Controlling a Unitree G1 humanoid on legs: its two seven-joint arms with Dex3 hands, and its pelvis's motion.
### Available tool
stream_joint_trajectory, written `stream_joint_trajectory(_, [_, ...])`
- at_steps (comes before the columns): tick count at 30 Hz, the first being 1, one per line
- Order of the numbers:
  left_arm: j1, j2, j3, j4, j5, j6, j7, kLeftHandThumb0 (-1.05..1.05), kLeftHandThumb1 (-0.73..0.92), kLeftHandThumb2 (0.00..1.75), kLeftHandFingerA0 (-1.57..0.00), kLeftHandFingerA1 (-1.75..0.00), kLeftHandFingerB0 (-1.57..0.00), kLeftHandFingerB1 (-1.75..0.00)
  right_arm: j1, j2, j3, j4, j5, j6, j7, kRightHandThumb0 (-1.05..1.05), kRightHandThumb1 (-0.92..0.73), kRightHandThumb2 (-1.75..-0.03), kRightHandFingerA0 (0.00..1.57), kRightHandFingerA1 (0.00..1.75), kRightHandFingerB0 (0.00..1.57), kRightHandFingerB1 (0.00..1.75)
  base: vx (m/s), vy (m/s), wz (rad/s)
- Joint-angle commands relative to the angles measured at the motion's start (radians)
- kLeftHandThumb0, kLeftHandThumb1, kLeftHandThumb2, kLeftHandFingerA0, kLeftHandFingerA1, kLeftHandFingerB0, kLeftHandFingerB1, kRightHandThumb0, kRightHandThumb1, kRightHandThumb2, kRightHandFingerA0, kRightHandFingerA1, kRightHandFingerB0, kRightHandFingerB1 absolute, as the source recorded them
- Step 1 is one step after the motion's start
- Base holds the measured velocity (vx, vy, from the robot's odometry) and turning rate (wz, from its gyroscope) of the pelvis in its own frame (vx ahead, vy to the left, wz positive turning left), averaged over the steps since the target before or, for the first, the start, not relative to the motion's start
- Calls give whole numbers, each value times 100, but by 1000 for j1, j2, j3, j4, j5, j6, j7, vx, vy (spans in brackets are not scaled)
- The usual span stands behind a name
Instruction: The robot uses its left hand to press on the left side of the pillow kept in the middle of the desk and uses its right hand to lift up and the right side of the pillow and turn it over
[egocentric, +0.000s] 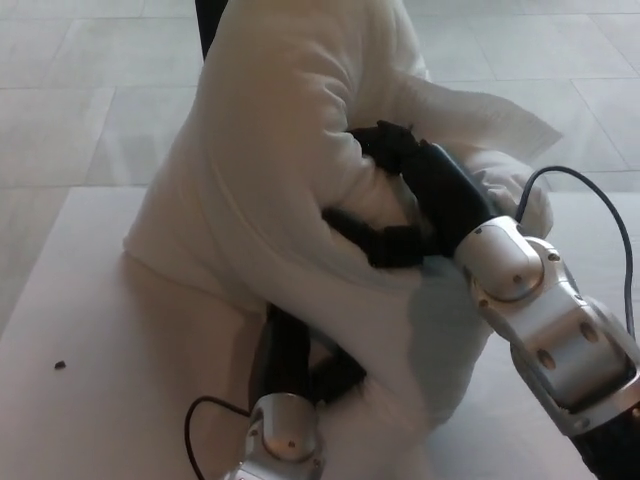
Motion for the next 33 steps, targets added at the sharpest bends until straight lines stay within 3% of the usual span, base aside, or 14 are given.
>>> stream_joint_trajectory(1, [160,-243,-168,116,-102,-66,-160,-75,40,74,-6,-56,0,0,167,154,484,175,-31,23,295,-49,-48,-53,0,74,40,56,0,0,0])
stream_joint_trajectory(7, [138,-229,-168,120,-94,-75,-165,-71,42,74,-8,-60,0,0,178,159,434,183,-35,3,260,-30,-28,-87,14,59,39,66,0,0,0])
stream_joint_trajectory(13, [94,-201,-191,86,-76,-27,-187,-69,40,73,-11,-62,0,0,177,150,345,163,-23,-4,225,-52,-41,-76,6,65,30,61,0,0,0])
stream_joint_trajectory(15, [81,-203,-190,80,-79,-4,-190,-84,42,77,-10,-58,0,0,202,160,258,145,24,10,200,-42,-50,-53,18,104,33,51,0,0,0])
stream_joint_trajectory(18, [90,-80,-272,14,-29,33,-266,-65,49,78,-6,-57,0,0,187,163,29,68,118,57,166,-55,-37,-80,105,136,31,57,0,0,0])
stream_joint_trajectory(20, [110,-76,-231,15,-67,11,-275,-76,57,85,-12,-64,0,-2,147,157,-114,25,160,118,146,-44,-52,-58,64,137,34,40,0,0,0])
stream_joint_trajectory(21, [91,-87,-203,27,-61,64,-238,-47,87,64,-35,-108,-16,-61,130,151,-164,-1,155,139,127,-45,-52,-56,45,116,36,35,0,0,0])
stream_joint_trajectory(22, [89,-89,-200,29,-62,69,-232,-47,87,64,-35,-108,-16,-61,127,152,-171,-4,150,144,129,-45,-52,-56,45,116,36,35,0,0,0])
stream_joint_trajectory(23, [147,-92,-126,-23,-150,40,-248,-56,54,79,-39,-103,0,0,101,125,-242,-32,159,140,121,-49,-55,-57,25,55,38,34,0,0,0])
stream_joint_trajectory(24, [178,-86,-87,-58,-194,31,-258,-56,58,54,-14,-101,0,0,81,102,-291,-47,166,135,119,-47,-55,-57,34,53,42,34,0,0,0])
stream_joint_trajectory(27, [223,-22,-10,-153,-261,53,-286,-53,54,56,-25,-96,0,0,41,32,-434,-65,185,122,117,-46,-55,-57,25,51,47,35,0,0,0])
stream_joint_trajectory(29, [253,17,50,-216,-312,62,-307,-54,56,56,-21,-98,0,0,56,-10,-523,-96,209,114,122,-46,-43,-80,53,74,41,49,0,0,0])
stream_joint_trajectory(30, [264,29,66,-232,-319,52,-312,-51,59,57,-25,-94,0,0,68,-23,-547,-109,214,108,128,-40,-55,-56,43,60,51,35,0,0,0])
stream_joint_trajectory(33, [290,81,128,-271,-353,39,-352,-53,61,55,-25,-154,0,0,102,-71,-605,-116,220,98,153,-39,-54,-56,47,54,52,36,0,0,0])
